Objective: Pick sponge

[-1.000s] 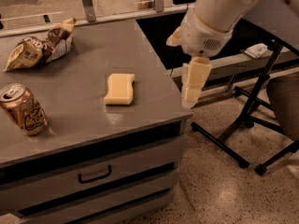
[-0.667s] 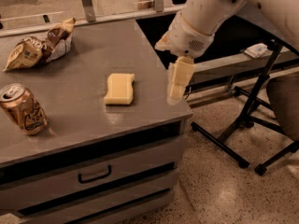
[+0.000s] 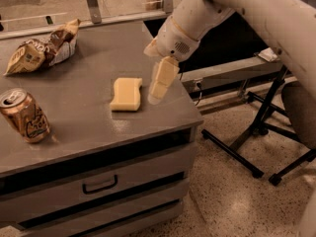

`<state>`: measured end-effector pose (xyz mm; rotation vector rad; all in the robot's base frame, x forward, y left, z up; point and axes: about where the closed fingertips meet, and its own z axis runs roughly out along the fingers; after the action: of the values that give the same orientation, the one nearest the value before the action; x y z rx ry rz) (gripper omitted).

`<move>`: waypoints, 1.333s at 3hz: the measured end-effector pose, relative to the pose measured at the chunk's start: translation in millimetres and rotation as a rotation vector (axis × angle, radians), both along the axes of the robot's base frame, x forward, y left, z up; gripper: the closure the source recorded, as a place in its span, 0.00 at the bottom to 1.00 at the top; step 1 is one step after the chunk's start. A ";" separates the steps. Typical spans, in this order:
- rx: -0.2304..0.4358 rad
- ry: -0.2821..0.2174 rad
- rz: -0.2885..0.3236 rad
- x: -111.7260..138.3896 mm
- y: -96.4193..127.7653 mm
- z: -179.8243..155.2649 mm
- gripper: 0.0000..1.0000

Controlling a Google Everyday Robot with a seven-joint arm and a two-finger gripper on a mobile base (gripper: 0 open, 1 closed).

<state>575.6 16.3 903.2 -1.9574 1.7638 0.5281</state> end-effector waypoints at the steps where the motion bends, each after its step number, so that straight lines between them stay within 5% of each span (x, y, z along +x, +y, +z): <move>1: 0.052 0.053 -0.029 6.8 24.4 -13.9 0.00; 2: 0.086 0.070 -0.060 7.6 40.4 -30.8 0.00; 4: 0.085 0.047 -0.109 10.4 57.7 -71.7 0.46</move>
Offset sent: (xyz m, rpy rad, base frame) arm 0.0078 0.0590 -0.0620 0.1323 0.0755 -0.1191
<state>586.0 73.9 831.5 -1.7941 1.8335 0.6063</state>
